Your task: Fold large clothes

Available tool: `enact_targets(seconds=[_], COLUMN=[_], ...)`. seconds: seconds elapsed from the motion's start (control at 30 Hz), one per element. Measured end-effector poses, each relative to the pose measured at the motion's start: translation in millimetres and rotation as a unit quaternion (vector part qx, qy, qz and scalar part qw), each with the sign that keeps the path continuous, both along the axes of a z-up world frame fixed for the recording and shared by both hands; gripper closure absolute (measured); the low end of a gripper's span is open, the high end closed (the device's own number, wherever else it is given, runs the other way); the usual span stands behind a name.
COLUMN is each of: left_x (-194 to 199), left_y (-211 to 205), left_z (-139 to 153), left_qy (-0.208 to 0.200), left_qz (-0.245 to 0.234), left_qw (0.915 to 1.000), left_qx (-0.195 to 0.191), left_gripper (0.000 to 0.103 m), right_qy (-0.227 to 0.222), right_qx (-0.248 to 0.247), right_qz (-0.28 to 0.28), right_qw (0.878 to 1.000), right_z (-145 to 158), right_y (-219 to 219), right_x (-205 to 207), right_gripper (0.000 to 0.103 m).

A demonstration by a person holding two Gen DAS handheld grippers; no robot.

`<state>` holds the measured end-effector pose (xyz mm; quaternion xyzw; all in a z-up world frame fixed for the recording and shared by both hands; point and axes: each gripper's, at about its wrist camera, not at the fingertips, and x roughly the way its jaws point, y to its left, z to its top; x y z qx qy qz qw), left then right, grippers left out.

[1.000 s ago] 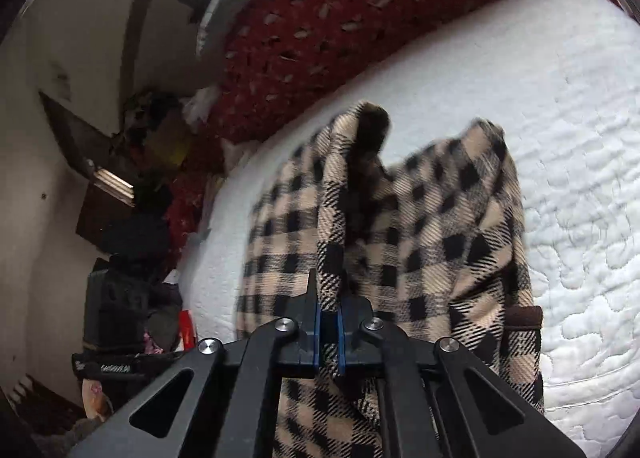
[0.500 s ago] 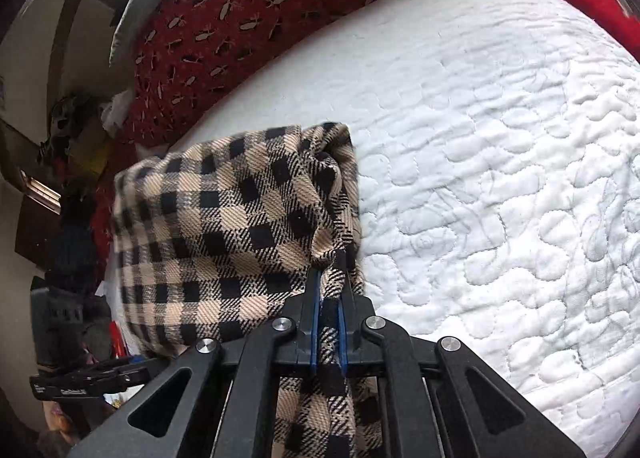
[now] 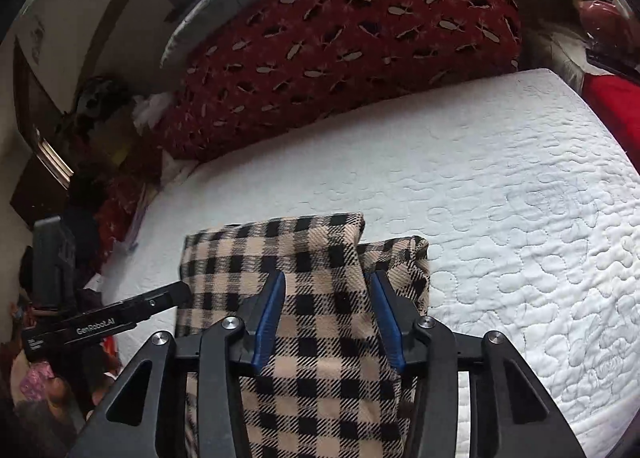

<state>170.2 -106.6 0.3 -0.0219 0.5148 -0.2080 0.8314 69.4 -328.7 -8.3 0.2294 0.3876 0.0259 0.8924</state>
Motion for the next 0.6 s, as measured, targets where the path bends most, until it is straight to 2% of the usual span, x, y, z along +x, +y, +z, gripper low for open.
enact_targets(seconds=[0.1, 0.17, 0.2, 0.23, 0.27, 0.33, 0.37, 0.43, 0.5, 0.57, 0.6], left_x=[2.0, 8.9, 10.9, 13.9, 16.8, 22.2, 26.5, 28.7, 21.1, 6.7, -6.4], left_y=[-7.5, -12.8, -12.7, -12.9, -13.6, -16.5, -18.3, -13.4, -2.2, 9.9, 18.6], left_z=[-17.9, -22.7, -23.5, -23.7, -25.7, -34.5, -41.0, -42.8, -28.3, -8.4, 2.3], left_qy=[0.017, 0.028, 0.034, 0.038, 0.042, 0.056, 0.067, 0.089, 0.088, 0.068, 0.054], left_qz=[-0.004, -0.001, 0.004, 0.006, 0.009, 0.01, 0.011, 0.015, 0.015, 0.004, -0.005], left_qw=[0.9998, 0.9996, 0.9994, 0.9992, 0.999, 0.9983, 0.9976, 0.9955, 0.9951, 0.9966, 0.9976], left_qx=[0.006, 0.005, 0.0, -0.006, -0.012, -0.013, -0.011, -0.03, -0.043, -0.045, -0.042], left_gripper=[0.033, 0.033, 0.033, 0.033, 0.032, 0.025, 0.024, 0.025, 0.025, 0.025, 0.025], right_qy=[0.031, 0.057, 0.055, 0.034, 0.01, -0.006, 0.003, 0.059, 0.093, 0.076, 0.066], right_qx=[0.02, 0.05, 0.069, 0.088, 0.084, 0.057, 0.053, 0.046, 0.041, 0.031, 0.03], right_qz=[-0.018, -0.02, -0.017, 0.0, 0.013, 0.005, -0.002, -0.007, 0.004, -0.003, -0.004], right_qw=[0.999, 0.997, 0.996, 0.996, 0.996, 0.998, 0.999, 0.997, 0.995, 0.997, 0.997], right_z=[-22.0, -36.8, -39.8, -35.3, -28.0, -15.8, -20.3, -48.9, -66.3, -50.9, -39.1], right_y=[-5.8, -13.6, -16.5, -18.0, -16.4, -15.9, -17.9, -23.8, -21.1, -17.6, -15.6], right_x=[26.0, 39.9, 42.4, 41.2, 38.6, 30.8, 30.6, 39.7, 41.6, 31.9, 22.4], right_gripper=[0.048, 0.049, 0.057, 0.103, 0.1, 0.1, 0.1, 0.1, 0.1, 0.09, 0.089])
